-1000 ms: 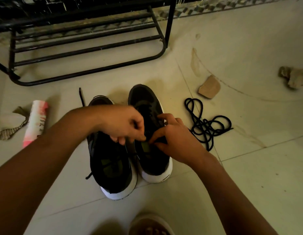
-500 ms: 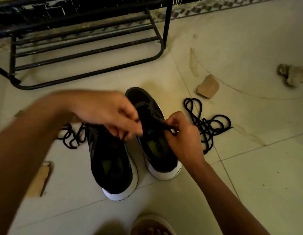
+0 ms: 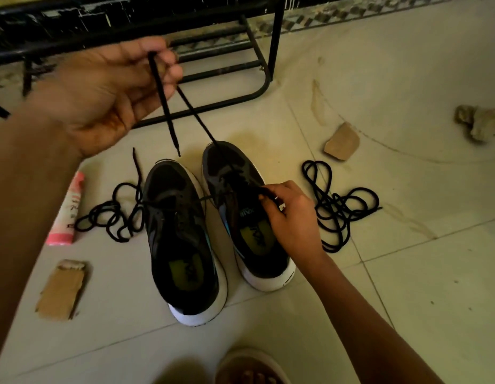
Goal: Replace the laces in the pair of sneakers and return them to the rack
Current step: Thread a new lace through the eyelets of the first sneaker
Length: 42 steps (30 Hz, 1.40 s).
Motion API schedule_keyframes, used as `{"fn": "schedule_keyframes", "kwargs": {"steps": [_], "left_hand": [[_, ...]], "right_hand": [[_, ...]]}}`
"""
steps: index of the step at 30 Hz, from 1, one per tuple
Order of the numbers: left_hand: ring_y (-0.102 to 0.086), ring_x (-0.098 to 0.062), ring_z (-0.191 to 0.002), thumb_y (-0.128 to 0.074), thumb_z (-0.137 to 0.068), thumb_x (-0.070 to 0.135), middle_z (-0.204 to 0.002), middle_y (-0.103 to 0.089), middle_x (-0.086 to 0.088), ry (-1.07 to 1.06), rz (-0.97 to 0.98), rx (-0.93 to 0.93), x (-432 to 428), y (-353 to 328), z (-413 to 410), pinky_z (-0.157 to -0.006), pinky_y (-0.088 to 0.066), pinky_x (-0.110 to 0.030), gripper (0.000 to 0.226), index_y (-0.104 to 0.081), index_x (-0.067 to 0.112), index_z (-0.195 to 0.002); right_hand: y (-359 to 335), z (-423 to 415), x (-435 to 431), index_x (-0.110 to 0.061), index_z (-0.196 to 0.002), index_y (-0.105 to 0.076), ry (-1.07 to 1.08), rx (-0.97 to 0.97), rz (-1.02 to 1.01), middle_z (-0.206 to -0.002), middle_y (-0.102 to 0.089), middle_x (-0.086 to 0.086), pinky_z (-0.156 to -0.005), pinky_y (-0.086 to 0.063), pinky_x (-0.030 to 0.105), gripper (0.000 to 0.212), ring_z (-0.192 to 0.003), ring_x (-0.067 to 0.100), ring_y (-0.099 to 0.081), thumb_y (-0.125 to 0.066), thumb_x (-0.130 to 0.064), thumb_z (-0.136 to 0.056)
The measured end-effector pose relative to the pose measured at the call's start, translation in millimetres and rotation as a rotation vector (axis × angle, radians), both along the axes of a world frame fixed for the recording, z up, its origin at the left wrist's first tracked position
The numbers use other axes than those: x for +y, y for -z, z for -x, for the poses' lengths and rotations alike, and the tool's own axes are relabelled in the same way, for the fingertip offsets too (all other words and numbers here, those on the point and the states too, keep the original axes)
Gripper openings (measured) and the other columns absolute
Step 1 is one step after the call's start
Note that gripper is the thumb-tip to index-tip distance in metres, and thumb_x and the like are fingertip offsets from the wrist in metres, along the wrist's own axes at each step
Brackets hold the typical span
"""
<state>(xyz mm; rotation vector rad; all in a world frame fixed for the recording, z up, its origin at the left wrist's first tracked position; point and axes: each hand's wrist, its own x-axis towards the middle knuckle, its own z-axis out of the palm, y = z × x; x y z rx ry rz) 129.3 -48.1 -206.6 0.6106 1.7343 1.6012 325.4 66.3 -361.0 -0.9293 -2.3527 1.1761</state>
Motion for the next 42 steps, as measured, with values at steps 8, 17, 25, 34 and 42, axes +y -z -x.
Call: {"fn": "schedule_keyframes", "kwargs": {"steps": [8, 17, 25, 34, 42], "left_hand": [[-0.060, -0.007, -0.090, -0.062, -0.085, 0.030, -0.095, -0.067, 0.002, -0.055, 0.449, 0.650, 6.5, 22.1, -16.0, -0.071, -0.041, -0.013, 0.015, -0.065, 0.022, -0.098], [-0.066, -0.010, -0.070, -0.066, -0.085, 0.022, -0.078, -0.067, 0.003, 0.624, 0.836, 0.632, 19.0, 53.8, -49.6, -0.073, -0.048, -0.030, 0.022, -0.058, 0.027, -0.105], [-0.062, -0.022, -0.077, -0.058, -0.089, 0.037, -0.083, -0.067, -0.009, 0.365, 0.843, 0.779, 19.9, 83.5, -59.7, -0.067, -0.047, -0.032, 0.027, -0.063, 0.011, -0.086], [-0.057, -0.004, -0.065, -0.069, -0.083, 0.022, -0.071, -0.063, 0.008, 0.284, 0.668, 0.711, 10.5, 99.6, -52.9, -0.061, -0.041, -0.018, 0.007, -0.063, 0.026, -0.082], [-0.060, -0.006, -0.067, -0.072, -0.078, 0.034, -0.076, -0.067, 0.005, 0.410, 0.781, 0.720, 4.9, 86.3, -40.8, -0.066, -0.047, -0.024, 0.010, -0.064, 0.027, -0.079]], "right_hand": [[3.9, 8.9, -2.3, -0.016, -0.100, -0.070, 0.192, 0.123, 0.602, -0.101, -0.067, 0.007, -0.089, -0.052, 0.049, 0.023, -0.096, 0.023, -0.065, -0.057, -0.025, -0.084], [-5.1, 9.1, 0.6, -0.014, -0.084, -0.070, 0.221, 0.209, 0.827, -0.088, -0.068, 0.013, -0.088, -0.051, 0.046, 0.021, -0.089, 0.030, -0.065, -0.054, -0.001, -0.089], [-7.1, 10.3, -0.3, -0.010, -0.088, -0.068, 0.199, 0.242, 0.876, -0.086, -0.067, 0.010, -0.086, -0.051, 0.039, 0.019, -0.087, 0.024, -0.063, -0.053, 0.002, -0.089], [-6.5, 10.6, -0.8, -0.013, -0.085, -0.067, 0.195, 0.243, 0.883, -0.087, -0.067, 0.012, -0.090, -0.050, 0.045, 0.020, -0.087, 0.027, -0.063, -0.053, 0.002, -0.089], [-5.5, 11.3, -0.5, -0.016, -0.083, -0.067, 0.196, 0.224, 0.858, -0.087, -0.067, 0.010, -0.091, -0.049, 0.046, 0.022, -0.089, 0.027, -0.063, -0.054, 0.001, -0.089]]}}
